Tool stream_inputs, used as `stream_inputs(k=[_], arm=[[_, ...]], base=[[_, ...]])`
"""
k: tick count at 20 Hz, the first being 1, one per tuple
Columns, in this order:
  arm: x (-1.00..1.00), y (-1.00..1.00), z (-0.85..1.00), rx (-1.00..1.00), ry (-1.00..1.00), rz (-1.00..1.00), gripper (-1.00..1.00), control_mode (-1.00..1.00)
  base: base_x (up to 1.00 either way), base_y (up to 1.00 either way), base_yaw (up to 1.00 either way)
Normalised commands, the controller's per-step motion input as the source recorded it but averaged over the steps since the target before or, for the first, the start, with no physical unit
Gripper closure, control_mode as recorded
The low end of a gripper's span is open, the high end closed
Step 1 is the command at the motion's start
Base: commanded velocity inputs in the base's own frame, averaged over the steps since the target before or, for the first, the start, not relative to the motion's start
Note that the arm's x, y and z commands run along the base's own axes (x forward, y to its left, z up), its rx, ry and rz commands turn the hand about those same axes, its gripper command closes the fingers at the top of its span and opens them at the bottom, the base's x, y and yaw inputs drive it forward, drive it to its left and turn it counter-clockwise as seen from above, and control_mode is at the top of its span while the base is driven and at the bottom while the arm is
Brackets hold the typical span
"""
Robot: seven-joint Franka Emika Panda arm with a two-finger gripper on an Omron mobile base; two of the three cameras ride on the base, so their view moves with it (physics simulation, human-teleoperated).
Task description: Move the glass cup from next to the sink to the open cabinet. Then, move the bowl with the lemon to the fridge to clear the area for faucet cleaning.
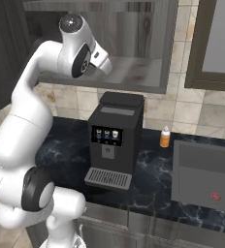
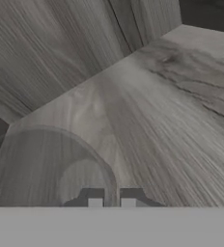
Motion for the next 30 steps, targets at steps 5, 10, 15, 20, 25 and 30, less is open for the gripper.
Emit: stream_inputs(k=[5, 10, 15, 20, 25, 30], arm=[[0.04, 0.00, 0.00, 0.00, -0.01, 0.00, -1.00, -1.00], [0.00, 0.00, 0.11, 0.00, -0.18, -0.01, -1.00, -1.00], [-0.05, 0.00, 0.23, 0.00, -0.33, -0.02, -1.00, -1.00], [-0.14, 0.00, 0.16, -0.01, -0.42, -0.01, -1.00, -1.00], [-0.16, 0.00, 0.07, -0.01, -0.24, -0.01, -1.00, -1.00], [-1.00, -0.09, 0.25, 0.03, -0.08, 0.00, -1.00, -1.00]], base=[[0.00, 0.00, 0.00], [0.00, 0.00, 0.00], [0.00, 0.00, 0.00], [0.00, 0.00, 0.00], [0.00, 0.00, 0.00], [0.00, 0.00, 0.00]])
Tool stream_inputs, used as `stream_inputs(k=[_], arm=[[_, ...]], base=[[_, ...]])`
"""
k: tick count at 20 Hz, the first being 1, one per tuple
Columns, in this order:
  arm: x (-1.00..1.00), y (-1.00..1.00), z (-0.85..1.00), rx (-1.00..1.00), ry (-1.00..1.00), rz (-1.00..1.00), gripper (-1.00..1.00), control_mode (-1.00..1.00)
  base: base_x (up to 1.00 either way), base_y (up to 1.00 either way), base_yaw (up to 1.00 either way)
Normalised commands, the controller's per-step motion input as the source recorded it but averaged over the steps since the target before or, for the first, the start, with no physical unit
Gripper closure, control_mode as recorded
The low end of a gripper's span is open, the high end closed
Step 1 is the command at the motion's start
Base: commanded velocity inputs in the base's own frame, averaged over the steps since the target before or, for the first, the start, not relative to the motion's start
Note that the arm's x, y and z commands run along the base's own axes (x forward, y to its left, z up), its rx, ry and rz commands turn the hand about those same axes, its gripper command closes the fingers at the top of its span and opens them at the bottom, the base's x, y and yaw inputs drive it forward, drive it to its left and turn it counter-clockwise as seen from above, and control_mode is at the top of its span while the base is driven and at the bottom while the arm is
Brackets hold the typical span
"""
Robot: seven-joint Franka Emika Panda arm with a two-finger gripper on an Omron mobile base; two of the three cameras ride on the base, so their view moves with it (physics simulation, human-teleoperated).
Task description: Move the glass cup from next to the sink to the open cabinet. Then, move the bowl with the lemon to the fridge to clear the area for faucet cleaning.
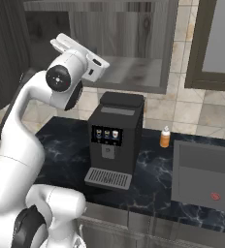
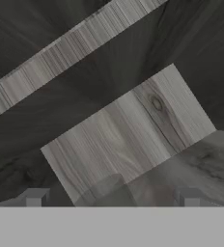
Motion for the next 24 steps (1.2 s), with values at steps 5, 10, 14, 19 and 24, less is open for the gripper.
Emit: stream_inputs(k=[5, 10, 14, 19, 24], arm=[[-1.00, -0.16, -0.70, -0.02, 0.06, 0.00, -1.00, -1.00], [-1.00, -0.04, -1.00, -0.07, 0.23, 0.00, -1.00, -1.00], [-1.00, -0.05, -0.97, -0.06, 0.25, 0.00, -1.00, -1.00], [-1.00, -0.10, 0.65, 0.05, -0.28, -0.01, -1.00, -1.00], [-0.92, -0.12, 0.87, 0.07, -0.37, -0.01, -1.00, -1.00]], base=[[0.00, 0.00, 0.00], [0.00, 0.00, 0.00], [0.00, 0.00, 0.00], [0.00, 0.00, 0.00], [0.00, 0.00, 0.00]])
